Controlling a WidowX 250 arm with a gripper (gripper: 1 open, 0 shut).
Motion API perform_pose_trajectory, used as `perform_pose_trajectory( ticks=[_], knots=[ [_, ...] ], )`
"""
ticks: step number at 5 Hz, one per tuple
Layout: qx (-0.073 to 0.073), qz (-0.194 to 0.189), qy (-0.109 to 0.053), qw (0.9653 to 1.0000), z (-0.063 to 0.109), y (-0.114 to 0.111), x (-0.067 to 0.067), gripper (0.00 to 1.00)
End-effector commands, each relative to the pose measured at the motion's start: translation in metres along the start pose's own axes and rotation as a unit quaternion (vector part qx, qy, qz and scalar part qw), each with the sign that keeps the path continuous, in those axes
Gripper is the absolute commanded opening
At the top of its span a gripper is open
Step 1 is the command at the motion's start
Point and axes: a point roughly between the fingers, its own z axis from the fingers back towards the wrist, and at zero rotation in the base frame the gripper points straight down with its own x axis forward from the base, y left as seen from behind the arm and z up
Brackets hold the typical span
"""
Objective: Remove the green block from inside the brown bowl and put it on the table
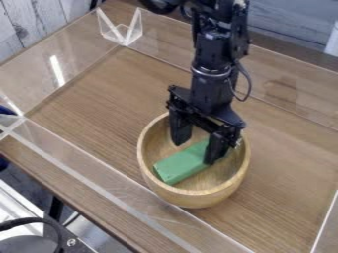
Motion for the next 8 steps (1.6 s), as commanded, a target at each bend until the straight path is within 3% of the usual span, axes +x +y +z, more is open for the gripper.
perform_pose_trajectory(
  ticks=[1, 8],
  knots=[
    [0.003, -0.002, -0.04, 0.9992, 0.0189, -0.0007, 0.0056, 1.0],
    [0.0, -0.006, -0.052, 0.9986, 0.0199, -0.0027, 0.0052, 1.0]
  ],
)
